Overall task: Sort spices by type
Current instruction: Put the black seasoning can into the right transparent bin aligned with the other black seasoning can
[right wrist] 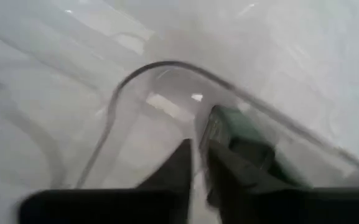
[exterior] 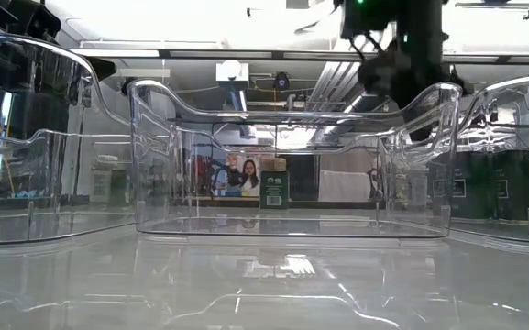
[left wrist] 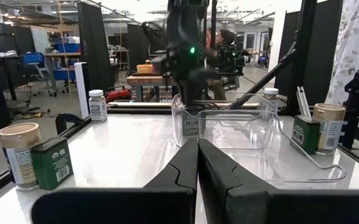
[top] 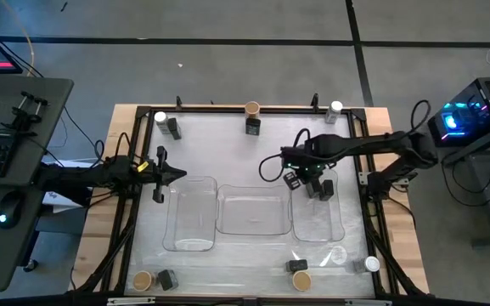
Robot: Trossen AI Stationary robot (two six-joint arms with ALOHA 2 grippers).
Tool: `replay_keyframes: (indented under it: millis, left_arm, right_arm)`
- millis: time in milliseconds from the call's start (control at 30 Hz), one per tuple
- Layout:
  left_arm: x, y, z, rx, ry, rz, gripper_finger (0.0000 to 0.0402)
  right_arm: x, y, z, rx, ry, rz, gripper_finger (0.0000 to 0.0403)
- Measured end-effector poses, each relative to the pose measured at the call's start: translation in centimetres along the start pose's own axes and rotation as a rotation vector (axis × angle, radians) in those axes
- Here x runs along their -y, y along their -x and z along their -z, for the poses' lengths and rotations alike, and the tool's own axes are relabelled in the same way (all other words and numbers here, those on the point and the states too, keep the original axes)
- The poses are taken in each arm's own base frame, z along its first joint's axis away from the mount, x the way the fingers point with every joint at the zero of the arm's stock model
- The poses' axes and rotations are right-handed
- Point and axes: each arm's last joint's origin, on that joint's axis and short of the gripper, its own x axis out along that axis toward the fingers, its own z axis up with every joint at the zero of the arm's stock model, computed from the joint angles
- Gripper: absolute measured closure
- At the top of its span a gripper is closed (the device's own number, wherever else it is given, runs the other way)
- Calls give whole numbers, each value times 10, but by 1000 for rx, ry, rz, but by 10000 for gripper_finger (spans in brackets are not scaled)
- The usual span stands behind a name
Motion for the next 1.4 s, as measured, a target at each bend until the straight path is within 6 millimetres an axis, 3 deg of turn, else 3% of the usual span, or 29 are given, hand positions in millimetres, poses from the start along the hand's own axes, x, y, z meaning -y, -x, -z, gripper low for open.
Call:
replay_keyframes:
  millis: [333, 633, 867, 1067, 1400]
  left_arm:
    - [0, 0, 0, 0, 0, 0, 402]
    - [0, 0, 0, 0, 0, 0, 402]
    - [0, 0, 0, 0, 0, 0, 401]
    - [0, 0, 0, 0, 0, 0, 402]
    - [0, 0, 0, 0, 0, 0, 401]
  right_arm:
    - [3, -11, -2, 46, 168, 33, 396]
    - [6, -11, -5, -19, 253, 0, 402]
    - [2, -25, -8, -71, 367, 32, 402]
    - [1, -35, -9, -111, 367, 83, 402]
    - [8, -33, -2, -184, 288, 172, 403]
